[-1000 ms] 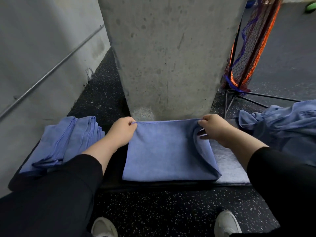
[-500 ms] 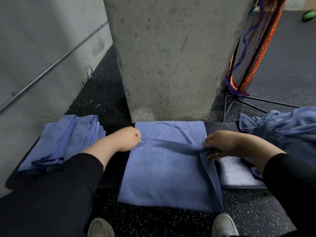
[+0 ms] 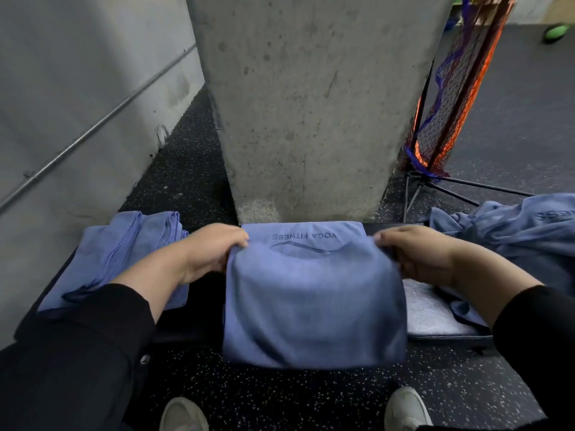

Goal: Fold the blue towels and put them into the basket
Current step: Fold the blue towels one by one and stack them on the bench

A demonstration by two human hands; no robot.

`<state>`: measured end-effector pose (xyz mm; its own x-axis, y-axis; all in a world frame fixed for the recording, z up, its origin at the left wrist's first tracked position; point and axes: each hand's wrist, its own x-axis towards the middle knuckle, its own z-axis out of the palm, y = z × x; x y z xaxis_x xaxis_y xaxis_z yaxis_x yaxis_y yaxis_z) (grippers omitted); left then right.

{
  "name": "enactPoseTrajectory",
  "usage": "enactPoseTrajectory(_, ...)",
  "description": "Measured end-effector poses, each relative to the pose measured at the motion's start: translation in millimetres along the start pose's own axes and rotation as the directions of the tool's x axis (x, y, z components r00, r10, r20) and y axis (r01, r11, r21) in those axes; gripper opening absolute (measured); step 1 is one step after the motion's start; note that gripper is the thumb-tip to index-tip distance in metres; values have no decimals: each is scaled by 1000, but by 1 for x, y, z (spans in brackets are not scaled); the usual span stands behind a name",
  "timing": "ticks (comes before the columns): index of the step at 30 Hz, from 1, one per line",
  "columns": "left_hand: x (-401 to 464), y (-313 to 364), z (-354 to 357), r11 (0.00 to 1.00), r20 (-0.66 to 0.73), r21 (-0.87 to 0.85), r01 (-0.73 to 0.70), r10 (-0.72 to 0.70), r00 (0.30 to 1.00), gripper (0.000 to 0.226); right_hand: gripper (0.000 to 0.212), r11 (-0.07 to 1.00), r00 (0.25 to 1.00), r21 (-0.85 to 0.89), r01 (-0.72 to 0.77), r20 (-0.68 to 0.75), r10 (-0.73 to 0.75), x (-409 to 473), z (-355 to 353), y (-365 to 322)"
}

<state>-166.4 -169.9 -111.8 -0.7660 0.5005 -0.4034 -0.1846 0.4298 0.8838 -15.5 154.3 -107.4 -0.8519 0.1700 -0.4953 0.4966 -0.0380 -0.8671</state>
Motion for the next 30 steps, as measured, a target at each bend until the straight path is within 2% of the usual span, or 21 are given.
enactPoseTrajectory(2,15,1,0,994,-185,-18,-109,104,977,18,21,995,987,58,82,-141,-73,16,4,-5)
enactPoseTrajectory(3,23,-1,1,987,-272,36,-156,160,949,19,21,992,970,17,124,-214,-117,24,8,-7)
enactPoseTrajectory(5,36,-6,3,951,-369,259,-170,260,893,18,21,978,930,-133,161,-311,-196,40,15,-7)
enactPoseTrajectory(8,50,-13,10,841,-292,528,-118,310,905,20,23,961,929,-250,120,-313,-198,58,25,-1)
enactPoseTrajectory(10,56,-18,15,759,-208,644,-93,290,934,23,24,912,928,-403,75,-307,-212,66,26,6)
enactPoseTrajectory(12,61,-22,16,723,-178,688,-65,255,950,24,23,818,919,-574,19,-312,-240,69,25,8)
enactPoseTrajectory(15,60,-18,15,696,-154,716,-44,220,963,23,23,735,910,-678,-33,-324,-258,68,24,9)
enactPoseTrajectory(20,44,-14,8,650,-46,759,-34,105,993,19,17,765,983,-643,16,-131,-130,51,15,9)
enactPoseTrajectory(23,28,-11,7,631,4,775,-20,27,1000,18,40,722,995,-690,-52,-100,-24,35,11,9)
enactPoseTrajectory(25,17,-9,7,642,43,767,-8,-39,998,17,29,823,997,-567,-40,-79,-5,30,8,15)
enactPoseTrajectory(27,10,-9,5,667,73,745,3,-86,994,19,14,838,994,-544,38,-67,-89,22,12,26)
enactPoseTrajectory(29,4,-9,4,717,75,697,6,-82,994,18,22,928,984,-373,23,-157,-88,16,15,29)
enactPoseTrajectory(30,1,-7,4,779,60,627,14,-66,996,18,24,958,979,-283,35,-182,-89,13,16,27)
